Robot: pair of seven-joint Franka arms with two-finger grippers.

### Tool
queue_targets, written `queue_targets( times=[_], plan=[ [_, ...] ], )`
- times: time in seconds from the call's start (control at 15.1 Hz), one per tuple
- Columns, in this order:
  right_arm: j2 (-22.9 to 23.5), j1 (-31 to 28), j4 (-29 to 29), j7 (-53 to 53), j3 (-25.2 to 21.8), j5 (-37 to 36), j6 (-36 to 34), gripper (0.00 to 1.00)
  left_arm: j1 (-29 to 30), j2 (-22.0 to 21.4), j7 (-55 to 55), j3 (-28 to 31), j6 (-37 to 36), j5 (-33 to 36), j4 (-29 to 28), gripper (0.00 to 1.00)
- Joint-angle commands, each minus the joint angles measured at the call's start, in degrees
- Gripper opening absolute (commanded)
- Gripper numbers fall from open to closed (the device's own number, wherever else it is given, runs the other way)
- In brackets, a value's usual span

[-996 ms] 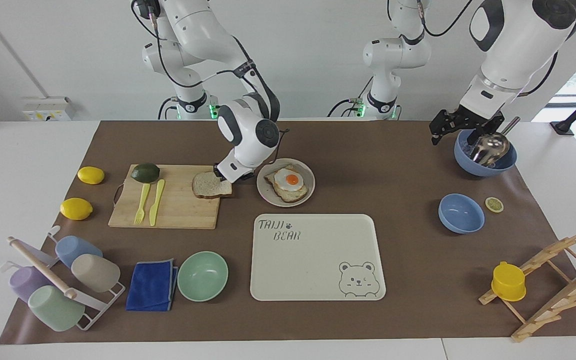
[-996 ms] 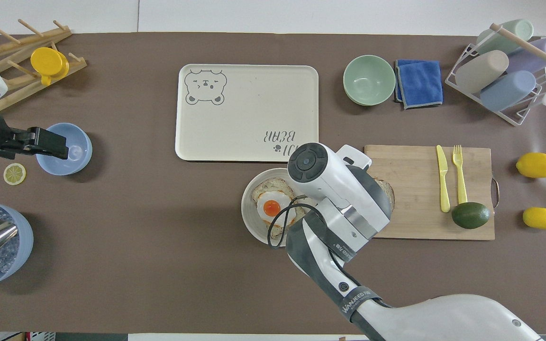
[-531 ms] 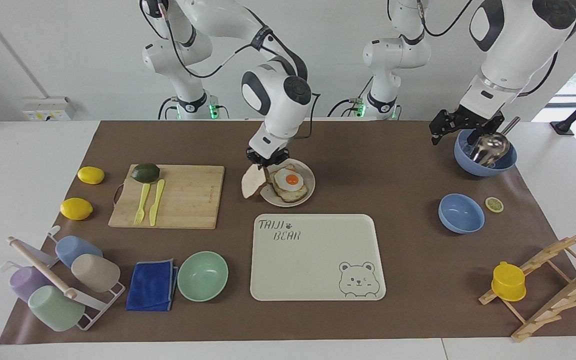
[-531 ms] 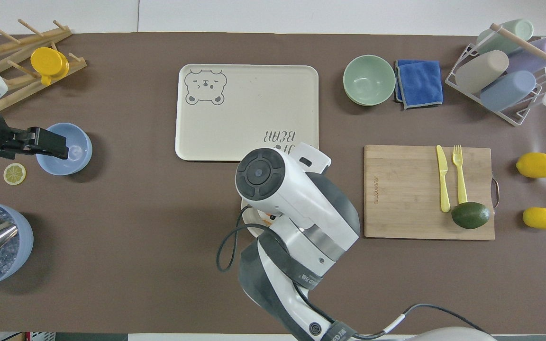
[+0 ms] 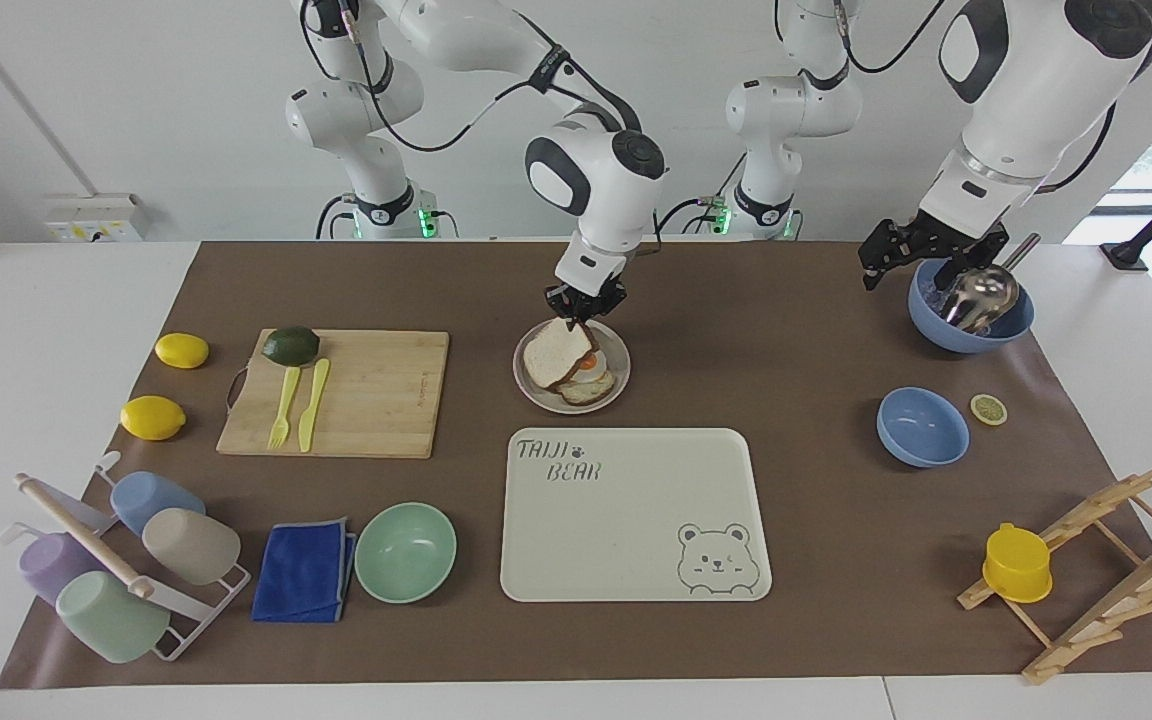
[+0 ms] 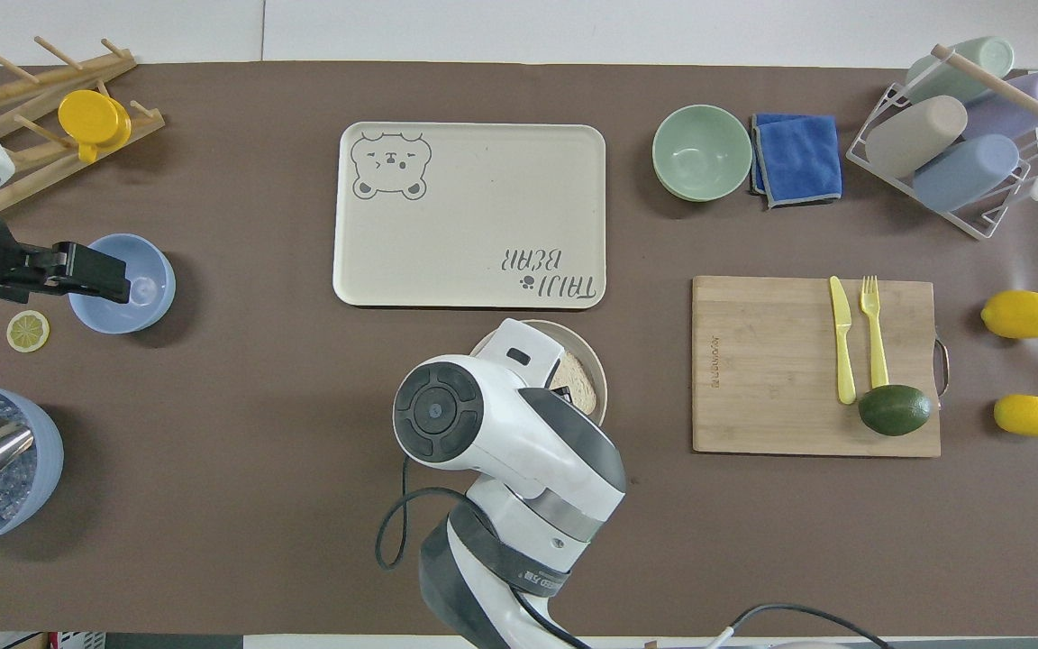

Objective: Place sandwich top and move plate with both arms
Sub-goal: 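Lower the bread slice onto the egg and open the right gripper, then withdraw the right gripper back past the cutting board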

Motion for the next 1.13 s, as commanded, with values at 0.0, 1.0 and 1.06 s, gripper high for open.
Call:
queue_targets(
  times=[0.0,1.0,1.06],
  plan=[
    [-0.4,-0.2,-2.4,3.0,0.4,0.9,3.5,0.14,0.7,-1.4,0.3,-0.4,-0.3,0.3,-1.3,1.0],
    [-15.5,-19.4,2.0,-6.6,1.4,9.8,-14.2,1.0,0.7,-1.4,0.3,-0.3,-0.3,0.3,-1.3,1.0],
    [-16.5,-22.2,2.0,-7.4,1.4,10.5,-16.5,1.0,0.7,-1.4,0.3,-0.3,-0.3,0.3,-1.3,1.0]
  ],
)
